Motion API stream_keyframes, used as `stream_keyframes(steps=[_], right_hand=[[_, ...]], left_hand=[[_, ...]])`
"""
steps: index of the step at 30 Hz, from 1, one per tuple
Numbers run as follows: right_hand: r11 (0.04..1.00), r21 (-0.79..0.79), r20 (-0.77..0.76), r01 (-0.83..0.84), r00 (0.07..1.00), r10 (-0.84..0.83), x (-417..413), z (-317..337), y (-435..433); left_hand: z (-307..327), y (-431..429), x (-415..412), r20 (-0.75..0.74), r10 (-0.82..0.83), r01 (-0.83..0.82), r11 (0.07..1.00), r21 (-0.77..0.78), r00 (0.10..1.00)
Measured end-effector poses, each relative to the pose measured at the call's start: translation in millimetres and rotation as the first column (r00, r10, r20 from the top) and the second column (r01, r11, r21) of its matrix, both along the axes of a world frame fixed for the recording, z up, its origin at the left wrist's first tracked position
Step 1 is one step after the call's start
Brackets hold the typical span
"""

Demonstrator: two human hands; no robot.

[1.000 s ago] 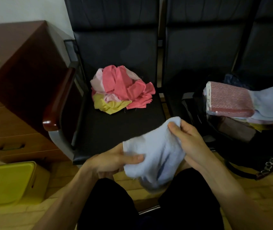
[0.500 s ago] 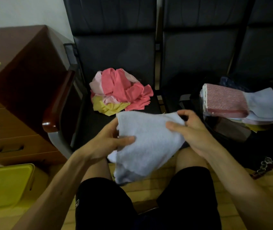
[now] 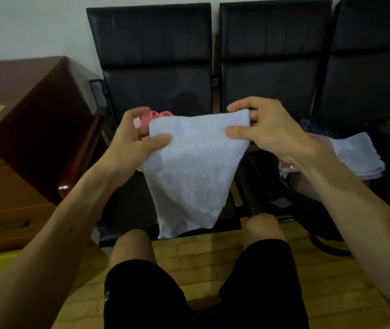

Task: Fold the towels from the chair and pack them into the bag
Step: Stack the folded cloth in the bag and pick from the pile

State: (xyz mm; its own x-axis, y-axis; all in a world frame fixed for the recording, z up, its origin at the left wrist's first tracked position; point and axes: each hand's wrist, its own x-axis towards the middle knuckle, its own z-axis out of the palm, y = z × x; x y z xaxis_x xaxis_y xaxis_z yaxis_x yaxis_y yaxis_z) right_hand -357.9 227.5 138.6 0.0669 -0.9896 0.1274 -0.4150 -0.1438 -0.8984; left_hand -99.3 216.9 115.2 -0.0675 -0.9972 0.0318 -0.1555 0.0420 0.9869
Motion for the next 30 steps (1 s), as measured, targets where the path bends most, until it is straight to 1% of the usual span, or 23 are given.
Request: stream_keyframes(steps=[2, 4, 6, 8, 10, 13, 14, 18, 22, 24, 30], right_hand=[[0.998, -0.063, -0.104, -0.016, 0.995, 0.009, 0.7, 7.7, 1.3], [0.995, -0.095, -0.172, -0.04, 0.985, 0.023, 2.7, 10.2, 2.1], [0.993, -0.11, -0.221, -0.05, 0.975, 0.025, 4.1, 8.5, 2.2], [0.992, -0.119, -0.236, -0.041, 0.972, 0.012, 4.3, 4.9, 1.0], [0.992, -0.126, -0.223, -0.029, 0.975, 0.0, 3.6, 0.9, 1.0], [0.992, -0.124, -0.191, -0.019, 0.982, -0.005, 0.2, -7.3, 0.6], [0.992, -0.121, -0.201, -0.023, 0.98, -0.002, -1.2, -9.7, 0.6], [0.989, -0.137, -0.323, -0.048, 0.947, 0.001, -5.9, -17.3, -0.4], [0.99, -0.135, -0.351, -0.042, 0.936, -0.008, -6.7, -21.3, 1.4], [0.992, -0.118, -0.362, -0.033, 0.932, -0.012, -7.0, -23.9, 2.1], [0.993, -0.104, -0.488, -0.059, 0.873, 0.001, -6.7, -29.7, 2.2]], left_hand=[[1.6, -1.0, 3.0, 0.033, -0.008, 0.01, 0.999, -0.043, 0.999], [1.8, -1.5, 5.1, 0.148, -0.001, 0.021, 0.991, -0.135, 0.989], [-1.6, -1.5, 6.3, 0.22, 0.039, 0.005, 0.98, -0.197, 0.975], [-7.7, -3.4, 7.2, 0.286, 0.094, -0.023, 0.97, -0.244, 0.954], [-12.1, -3.8, 8.5, 0.332, 0.133, -0.028, 0.953, -0.303, 0.934], [-17.7, -2.9, 10.9, 0.386, 0.161, -0.019, 0.938, -0.346, 0.908], [-19.7, -2.6, 11.9, 0.422, 0.167, -0.003, 0.932, -0.362, 0.891], [-24.2, -1.4, 12.9, 0.573, 0.198, 0.069, 0.91, -0.41, 0.795], [-24.4, 0.0, 12.8, 0.621, 0.211, 0.095, 0.902, -0.422, 0.755], [-23.9, 1.5, 13.0, 0.627, 0.207, 0.1, 0.903, -0.418, 0.751], [-26.3, 4.8, 14.6, 0.618, 0.224, 0.105, 0.887, -0.45, 0.754]])
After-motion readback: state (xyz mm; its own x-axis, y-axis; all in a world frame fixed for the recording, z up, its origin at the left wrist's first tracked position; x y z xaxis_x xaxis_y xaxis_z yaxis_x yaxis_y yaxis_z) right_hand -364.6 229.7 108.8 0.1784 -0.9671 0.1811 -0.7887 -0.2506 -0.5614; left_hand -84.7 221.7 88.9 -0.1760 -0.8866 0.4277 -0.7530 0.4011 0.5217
